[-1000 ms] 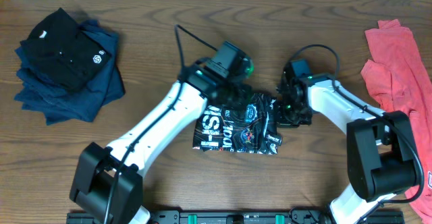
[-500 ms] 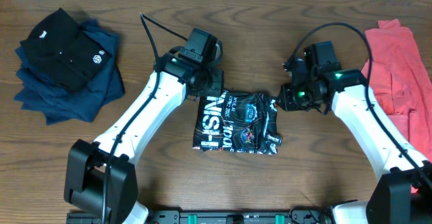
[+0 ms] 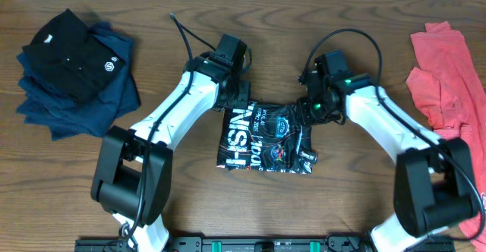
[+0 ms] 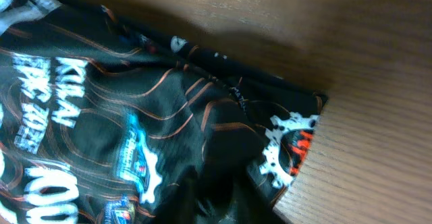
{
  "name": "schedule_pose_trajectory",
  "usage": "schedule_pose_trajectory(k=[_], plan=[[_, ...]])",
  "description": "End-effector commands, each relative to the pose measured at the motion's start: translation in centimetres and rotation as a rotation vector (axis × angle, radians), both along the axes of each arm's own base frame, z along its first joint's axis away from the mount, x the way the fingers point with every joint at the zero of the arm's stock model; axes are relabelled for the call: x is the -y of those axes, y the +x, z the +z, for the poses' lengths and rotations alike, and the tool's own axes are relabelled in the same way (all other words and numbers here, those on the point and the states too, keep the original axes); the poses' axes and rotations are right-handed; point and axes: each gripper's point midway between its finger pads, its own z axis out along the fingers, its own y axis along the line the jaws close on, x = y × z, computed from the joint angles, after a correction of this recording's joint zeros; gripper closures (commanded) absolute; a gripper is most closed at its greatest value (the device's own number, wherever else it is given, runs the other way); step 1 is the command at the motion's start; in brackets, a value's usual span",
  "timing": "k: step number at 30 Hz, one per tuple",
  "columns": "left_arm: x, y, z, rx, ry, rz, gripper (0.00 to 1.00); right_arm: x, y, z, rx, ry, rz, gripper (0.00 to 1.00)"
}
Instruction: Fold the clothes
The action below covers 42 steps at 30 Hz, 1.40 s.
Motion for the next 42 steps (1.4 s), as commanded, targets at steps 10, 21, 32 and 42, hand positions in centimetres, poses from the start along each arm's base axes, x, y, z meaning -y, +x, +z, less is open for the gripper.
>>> schedule_pose_trajectory(k=[10, 21, 32, 42], plan=[[-0.5, 0.8, 0.3, 0.027, 0.030, -0.001, 0.50, 7.2, -0.6, -2.7, -0.073, -0.357, -0.270, 0.96], [-0.8, 0.1, 0.0, -0.004, 0.043, -0.002, 0.50, 6.7, -1.9, -1.3, -0.100, -0.321, -0.220, 0.82], [-2.3, -4.0, -0.7, -0.176, 0.098, -0.005, 0.44, 7.8, 0.3, 3.0, 0.055, -0.264, -0.276, 0.80], [-0.2, -7.6, -1.5, -0.312, 0.005, -0.029, 0.44, 6.9, 3.2, 3.1, 0.184, -0.253, -0.159, 0.78]])
